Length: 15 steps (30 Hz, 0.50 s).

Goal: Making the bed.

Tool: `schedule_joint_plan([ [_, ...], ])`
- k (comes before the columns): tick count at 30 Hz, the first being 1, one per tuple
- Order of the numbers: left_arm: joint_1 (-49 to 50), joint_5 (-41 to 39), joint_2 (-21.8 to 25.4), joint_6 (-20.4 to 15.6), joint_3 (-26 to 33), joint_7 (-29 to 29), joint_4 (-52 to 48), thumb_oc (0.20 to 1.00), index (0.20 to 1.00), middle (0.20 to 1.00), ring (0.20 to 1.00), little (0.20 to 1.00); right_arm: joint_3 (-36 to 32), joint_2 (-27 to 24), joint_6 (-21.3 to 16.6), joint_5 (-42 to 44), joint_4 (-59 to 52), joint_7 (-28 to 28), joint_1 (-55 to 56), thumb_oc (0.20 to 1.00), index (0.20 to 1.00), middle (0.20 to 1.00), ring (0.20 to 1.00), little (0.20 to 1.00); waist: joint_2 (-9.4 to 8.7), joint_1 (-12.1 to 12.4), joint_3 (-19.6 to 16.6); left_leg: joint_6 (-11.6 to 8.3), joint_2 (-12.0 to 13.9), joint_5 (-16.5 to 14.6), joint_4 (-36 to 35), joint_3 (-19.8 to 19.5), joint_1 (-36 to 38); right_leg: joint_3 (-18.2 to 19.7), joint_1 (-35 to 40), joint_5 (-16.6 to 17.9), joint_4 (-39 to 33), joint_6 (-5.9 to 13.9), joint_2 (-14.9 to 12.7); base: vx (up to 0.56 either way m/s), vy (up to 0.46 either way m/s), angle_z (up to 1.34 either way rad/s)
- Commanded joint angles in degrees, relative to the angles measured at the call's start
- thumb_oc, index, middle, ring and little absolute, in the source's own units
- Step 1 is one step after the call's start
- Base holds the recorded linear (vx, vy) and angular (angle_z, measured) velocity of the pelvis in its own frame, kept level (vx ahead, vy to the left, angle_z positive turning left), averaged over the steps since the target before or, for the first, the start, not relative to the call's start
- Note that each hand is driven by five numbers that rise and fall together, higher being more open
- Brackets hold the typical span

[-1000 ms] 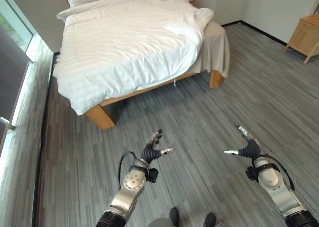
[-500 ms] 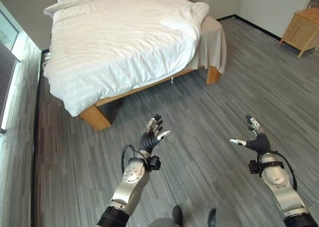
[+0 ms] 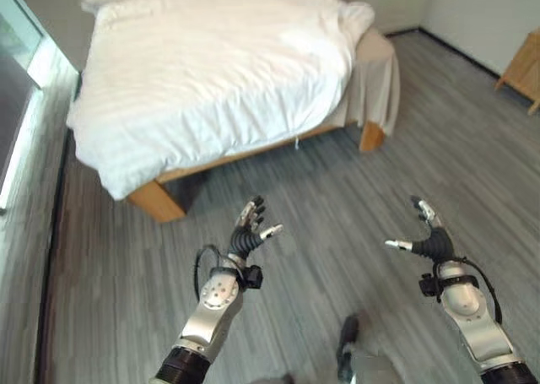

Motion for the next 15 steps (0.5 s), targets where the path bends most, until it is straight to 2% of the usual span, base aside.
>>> schedule_joint_plan([
  [1, -5.8, 2.0, 2.3, -3.2, 0.1, 2.0, -3.0, 1.0, 1.0, 1.0, 1.0, 1.0, -1.1, -3.8, -2.4, -1.0, -1.8, -2.3, -6.9, 1.0, 1.0, 1.0, 1.0, 1.0, -2.17, 3.8, 6.0, 0.65, 0.6, 13.5, 5.7, -0.3, -0.5, 4.1, 6.1, -5.2, -5.2, 3.73, 0.2, 0.47, -0.065, -0.81],
  [2, -6.2, 1.8, 2.2, -3.1, 0.3, 2.6, -2.9, 1.0, 1.0, 1.0, 1.0, 1.0, -0.7, -4.4, -2.2, -1.0, -1.5, -2.3, -7.9, 1.0, 1.0, 1.0, 1.0, 1.0, -2.41, 4.5, 6.5, 0.8, 1.5, 12.2, 5.4, 0.2, -3.3, 4.6, 6.9, -5.9, -5.2, 4.1, -0.1, 0.45, 0.025, -1.13],
  [3, -6.5, 1.5, 1.7, -3.1, 0.6, 3.3, -2.7, 1.0, 1.0, 1.0, 1.0, 1.0, -0.2, -4.6, -2.0, -0.8, -1.1, -2.3, -8.9, 1.0, 1.0, 1.0, 1.0, 1.0, -2.19, 5.1, 6.6, 1.02, 2.1, 10.9, 1.2, 1.0, -4.7, 5.0, 7.8, -7.1, -5.2, 4.59, -0.3, 0.38, 0.136, -0.93],
  [5, -6.5, 1.4, 1.0, -3.2, 1.0, 3.6, -2.7, 1.0, 1.0, 1.0, 1.0, 1.0, 0.4, -4.2, -2.0, -0.6, -0.7, -2.2, -9.8, 1.0, 1.0, 1.0, 1.0, 1.0, -1.85, 6.6, 6.2, 1.82, 1.0, 8.4, -10.9, 2.6, -5.2, 6.7, 9.8, -8.6, -5.2, 5.62, -0.6, 0.47, 0.219, -0.71],
  [6, -5.9, 1.9, 0.9, -3.4, 1.2, 3.8, -2.9, 1.0, 1.0, 1.0, 1.0, 1.0, 1.0, -3.7, -2.3, -0.7, 0.0, -2.2, -9.7, 1.0, 1.0, 1.0, 1.0, 1.0, -1.66, 7.5, 5.6, 2.15, -0.6, 8.7, -21.3, 3.0, -5.1, 7.1, 10.5, -9.4, -5.2, 6.36, -0.5, 0.53, 0.246, -0.58],
  [7, -5.3, 1.7, 0.6, -3.6, 1.3, 3.6, -3.2, 1.0, 1.0, 1.0, 1.0, 1.0, 1.0, -3.4, -2.4, -0.9, 0.2, -2.1, -9.4, 1.0, 1.0, 1.0, 1.0, 1.0, -1.35, 8.2, 5.2, 1.9, -1.9, 11.6, -30.6, 3.4, -4.6, 7.5, 11.8, -10.2, -5.2, 6.76, -0.2, 0.52, 0.206, -0.55],
  [9, -4.1, 1.8, -0.2, -3.9, 1.2, 3.3, -3.2, 1.0, 1.0, 1.0, 1.0, 1.0, 1.1, -2.5, -2.0, -1.8, 0.9, -2.4, -8.9, 1.0, 1.0, 1.0, 1.0, 1.0, -0.64, 9.4, 4.1, 1.49, -3.4, 17.6, -40.7, 4.8, -5.8, 7.7, 14.1, -12.1, -5.2, 6.92, 0.9, 0.49, 0.124, -0.34],
  [11, -3.9, 1.7, -0.6, -3.9, 0.9, 3.3, -3.1, 1.0, 1.0, 1.0, 1.0, 1.0, 1.1, -2.1, -1.8, -2.0, 1.4, -2.7, -9.3, 1.0, 1.0, 1.0, 1.0, 1.0, -0.86, 9.9, 3.9, 1.59, -4.2, 19.1, -43.0, 6.3, -6.6, 7.6, 15.9, -13.3, -5.2, 7.01, 0.8, 0.46, 0.091, 0.03],
  [12, -3.3, 0.5, -1.5, -3.6, 0.5, 3.4, -2.3, 1.0, 1.0, 1.0, 1.0, 1.0, 2.0, -0.3, -1.3, -3.4, 1.9, -3.2, -9.5, 1.0, 1.0, 1.0, 1.0, 1.0, -1.36, 11.0, 2.1, 3.17, -5.4, 19.3, -44.1, 5.5, -5.8, 7.7, 18.9, -13.9, -4.8, 7.6, 0.9, 0.61, 0.142, -0.12],
  [13, -3.1, 0.0, -1.6, -3.5, 0.3, 3.3, -2.1, 1.0, 1.0, 1.0, 1.0, 1.0, 1.7, 0.3, -0.9, -4.3, 2.1, -3.3, -9.0, 1.0, 1.0, 1.0, 1.0, 1.0, -2.26, 11.2, 1.7, 4.23, -6.7, 18.4, -43.9, 4.5, -4.3, 8.2, 18.9, -14.3, -0.8, 8.44, -0.1, 0.75, 0.2, -0.22],
  [14, -2.9, -0.5, -1.6, -3.2, -0.5, 3.2, -2.2, 1.0, 1.0, 1.0, 1.0, 1.0, 1.5, 1.4, -0.8, -4.9, 2.4, -3.8, -8.1, 1.0, 1.0, 1.0, 1.0, 1.0, -2.95, 11.3, 1.7, 5.19, -7.4, 17.8, -44.0, 4.1, -3.0, 8.4, 17.3, -13.4, 5.8, 10.03, -1.1, 0.48, 0.195, -0.19],
  [15, -3.7, -0.6, -1.6, -2.8, -1.5, 3.3, -2.1, 1.0, 1.0, 1.0, 1.0, 1.0, 1.6, 2.1, -0.3, -5.4, 2.5, -3.9, -7.9, 1.0, 1.0, 1.0, 1.0, 1.0, -2.88, 10.5, 2.2, 6.01, -7.6, 17.0, -44.1, 4.0, -1.3, 8.7, 13.7, -10.9, 14.5, 12.07, -2.2, 0.4, 0.219, -0.08],
])
